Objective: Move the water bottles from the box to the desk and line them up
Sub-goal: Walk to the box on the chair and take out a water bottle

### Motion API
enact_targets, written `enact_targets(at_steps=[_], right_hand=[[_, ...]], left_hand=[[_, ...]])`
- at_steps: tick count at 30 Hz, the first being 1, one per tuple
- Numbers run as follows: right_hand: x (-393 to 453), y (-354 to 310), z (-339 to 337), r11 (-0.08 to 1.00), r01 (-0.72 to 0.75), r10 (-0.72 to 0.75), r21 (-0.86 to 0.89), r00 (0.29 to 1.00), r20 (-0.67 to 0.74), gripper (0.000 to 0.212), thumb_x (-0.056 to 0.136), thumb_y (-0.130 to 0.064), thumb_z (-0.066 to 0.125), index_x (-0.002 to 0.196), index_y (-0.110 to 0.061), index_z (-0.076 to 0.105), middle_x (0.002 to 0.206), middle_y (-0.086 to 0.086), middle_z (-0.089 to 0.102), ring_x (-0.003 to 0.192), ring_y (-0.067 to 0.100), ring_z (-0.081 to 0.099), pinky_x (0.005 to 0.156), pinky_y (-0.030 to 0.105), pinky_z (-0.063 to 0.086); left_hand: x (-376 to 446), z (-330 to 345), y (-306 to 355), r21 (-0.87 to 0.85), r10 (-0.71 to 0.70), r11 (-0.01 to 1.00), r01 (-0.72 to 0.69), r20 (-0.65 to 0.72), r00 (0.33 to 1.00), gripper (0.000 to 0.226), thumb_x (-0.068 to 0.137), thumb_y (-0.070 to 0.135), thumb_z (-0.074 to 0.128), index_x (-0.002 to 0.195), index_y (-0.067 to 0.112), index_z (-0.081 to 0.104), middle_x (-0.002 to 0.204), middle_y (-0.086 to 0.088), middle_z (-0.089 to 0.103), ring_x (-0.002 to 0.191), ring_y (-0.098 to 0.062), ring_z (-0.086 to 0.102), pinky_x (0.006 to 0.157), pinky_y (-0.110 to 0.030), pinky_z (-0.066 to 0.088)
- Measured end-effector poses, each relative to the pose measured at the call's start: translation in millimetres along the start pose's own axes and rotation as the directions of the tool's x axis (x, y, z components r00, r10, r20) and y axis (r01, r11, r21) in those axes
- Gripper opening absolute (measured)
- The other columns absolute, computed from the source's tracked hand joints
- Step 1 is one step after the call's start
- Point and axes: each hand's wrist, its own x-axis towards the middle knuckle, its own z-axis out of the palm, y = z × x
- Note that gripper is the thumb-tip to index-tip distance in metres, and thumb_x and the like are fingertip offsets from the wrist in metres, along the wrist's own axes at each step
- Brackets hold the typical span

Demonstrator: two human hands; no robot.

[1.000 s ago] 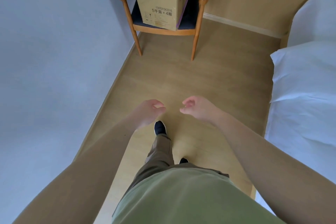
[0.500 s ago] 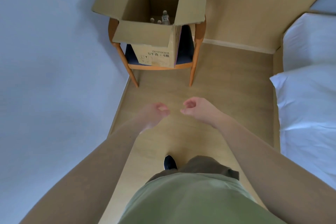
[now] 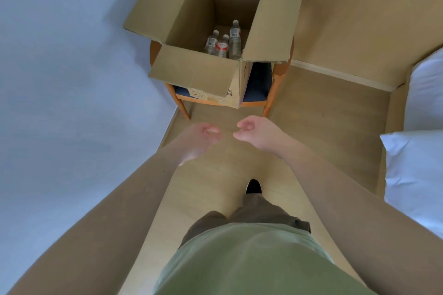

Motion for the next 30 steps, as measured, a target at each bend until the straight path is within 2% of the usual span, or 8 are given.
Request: enact_targets(at_steps=[6, 9, 14, 22, 30], right_hand=[[41, -30, -38, 0.999, 0.04, -0.039, -0.022, 0.999, 0.028, 0.046, 0.092, -0.038, 0.067, 0.134, -0.021, 0.058, 0.131, -0.005, 0.056, 0.113, 0.015, 0.057, 0.092, 0.029, 0.044], [60, -50, -52, 0.997, 0.068, -0.067, -0.034, 0.998, 0.018, 0.05, 0.092, -0.039, 0.067, 0.137, -0.02, 0.057, 0.135, -0.004, 0.057, 0.118, 0.017, 0.057, 0.099, 0.034, 0.047], [91, -83, -64, 0.997, 0.078, -0.078, 0.008, 0.997, -0.03, 0.043, 0.093, -0.036, 0.066, 0.134, -0.023, 0.058, 0.13, -0.006, 0.058, 0.116, 0.014, 0.057, 0.09, 0.028, 0.041], [159, -147, -72, 1.0, 0.003, -0.001, 0.013, 0.985, -0.171, 0.042, 0.094, -0.037, 0.067, 0.133, -0.023, 0.058, 0.129, -0.004, 0.061, 0.115, 0.015, 0.057, 0.091, 0.027, 0.043], [203, -173, -79, 0.99, -0.11, 0.13, 0.091, 0.959, -0.25, 0.041, 0.093, -0.038, 0.067, 0.13, -0.024, 0.059, 0.123, -0.005, 0.062, 0.109, 0.014, 0.06, 0.098, 0.034, 0.052]], left_hand=[[27, -32, 44, -0.028, 0.036, 0.999, -0.037, -0.041, 0.998, 0.033, 0.099, 0.044, 0.058, 0.128, 0.031, 0.06, 0.12, 0.003, 0.066, 0.109, -0.015, 0.065, 0.101, -0.044, 0.054], [42, -54, 61, -0.012, 0.059, 0.998, -0.06, -0.069, 0.996, 0.038, 0.099, 0.046, 0.058, 0.134, 0.03, 0.059, 0.117, 0.003, 0.068, 0.107, -0.017, 0.067, 0.099, -0.044, 0.055], [71, -88, 85, 0.033, 0.098, 0.995, -0.096, -0.051, 0.994, 0.041, 0.099, 0.045, 0.057, 0.136, 0.028, 0.058, 0.114, 0.002, 0.069, 0.105, -0.017, 0.068, 0.097, -0.042, 0.057], [138, -173, 110, 0.083, 0.134, 0.988, -0.133, -0.014, 0.991, 0.037, 0.097, 0.045, 0.057, 0.129, 0.028, 0.061, 0.107, -0.003, 0.071, 0.106, -0.027, 0.068, 0.097, -0.043, 0.057], [196, -223, 123, 0.098, 0.178, 0.978, -0.182, 0.044, 0.983, 0.03, 0.098, 0.042, 0.058, 0.126, 0.029, 0.061, 0.113, 0.004, 0.066, 0.102, -0.016, 0.066, 0.096, -0.037, 0.057]])
